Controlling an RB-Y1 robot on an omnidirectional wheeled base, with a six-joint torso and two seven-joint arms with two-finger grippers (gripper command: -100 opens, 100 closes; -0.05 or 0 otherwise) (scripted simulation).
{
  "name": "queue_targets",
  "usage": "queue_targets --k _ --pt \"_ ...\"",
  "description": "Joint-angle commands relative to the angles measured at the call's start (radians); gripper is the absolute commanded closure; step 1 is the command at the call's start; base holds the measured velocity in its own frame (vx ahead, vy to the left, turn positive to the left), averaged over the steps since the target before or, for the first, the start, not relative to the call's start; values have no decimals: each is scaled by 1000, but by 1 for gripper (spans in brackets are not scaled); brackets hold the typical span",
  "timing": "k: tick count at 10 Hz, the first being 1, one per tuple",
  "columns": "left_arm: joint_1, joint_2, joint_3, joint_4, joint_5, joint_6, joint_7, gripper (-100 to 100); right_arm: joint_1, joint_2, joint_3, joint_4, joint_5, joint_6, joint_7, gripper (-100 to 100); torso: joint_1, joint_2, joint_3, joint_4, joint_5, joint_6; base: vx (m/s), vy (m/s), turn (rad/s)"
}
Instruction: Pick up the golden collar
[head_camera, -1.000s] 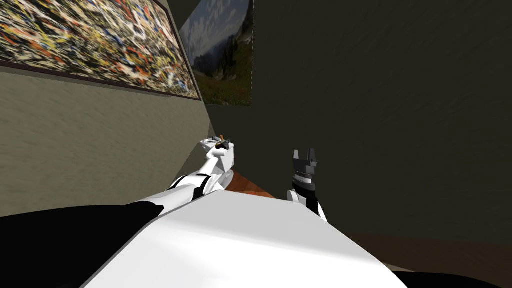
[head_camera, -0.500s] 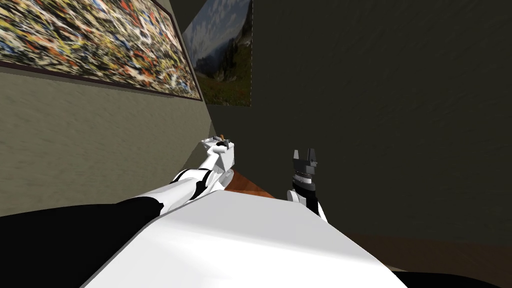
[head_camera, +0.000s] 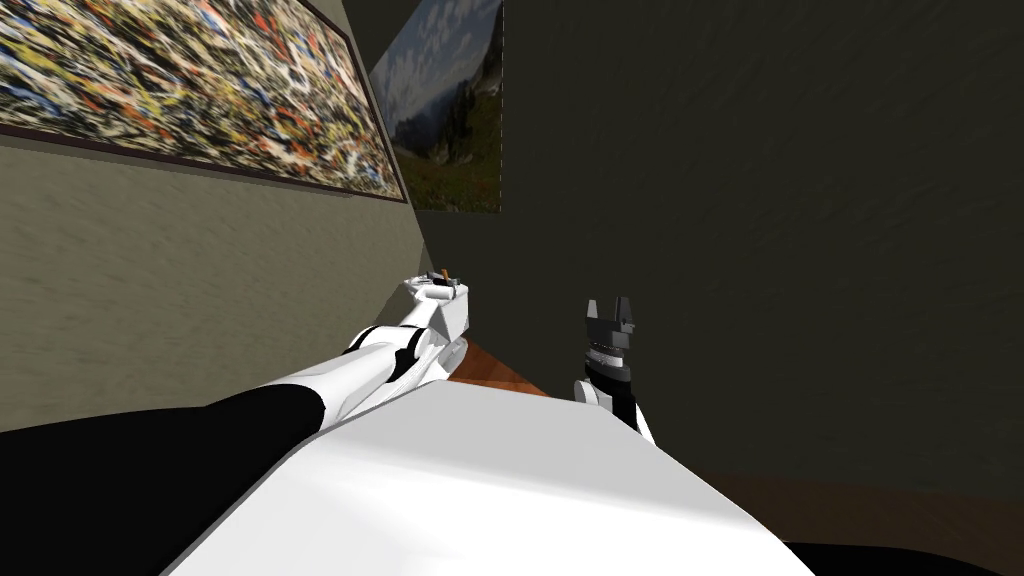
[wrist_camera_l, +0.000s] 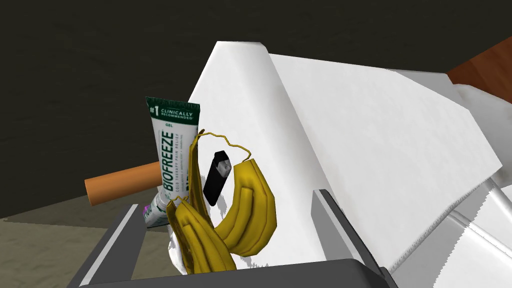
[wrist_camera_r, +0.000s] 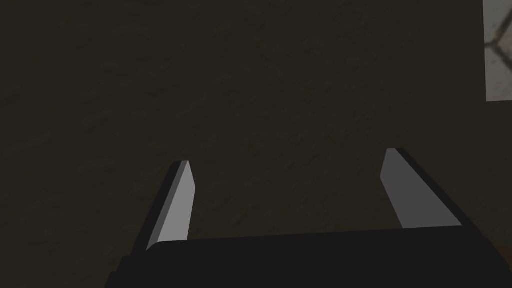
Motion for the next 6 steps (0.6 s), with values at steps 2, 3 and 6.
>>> queue_targets --k 2,3,6 --pt "-37 14 3 58 1 29 10 -100 0 0 0 0 0 0 0 0 0 0 0 0 0 0 5 -13 14" --pt "-66 24 5 97 2 53 18 -100 0 0 0 0 0 0 0 0 1 0 0 0 0 0 10 -9 17" --pt "-115 41 8 167 3 92 32 -100 0 0 0 0 0 0 0 0 1 -2 -1 0 0 0 23 -12 18"
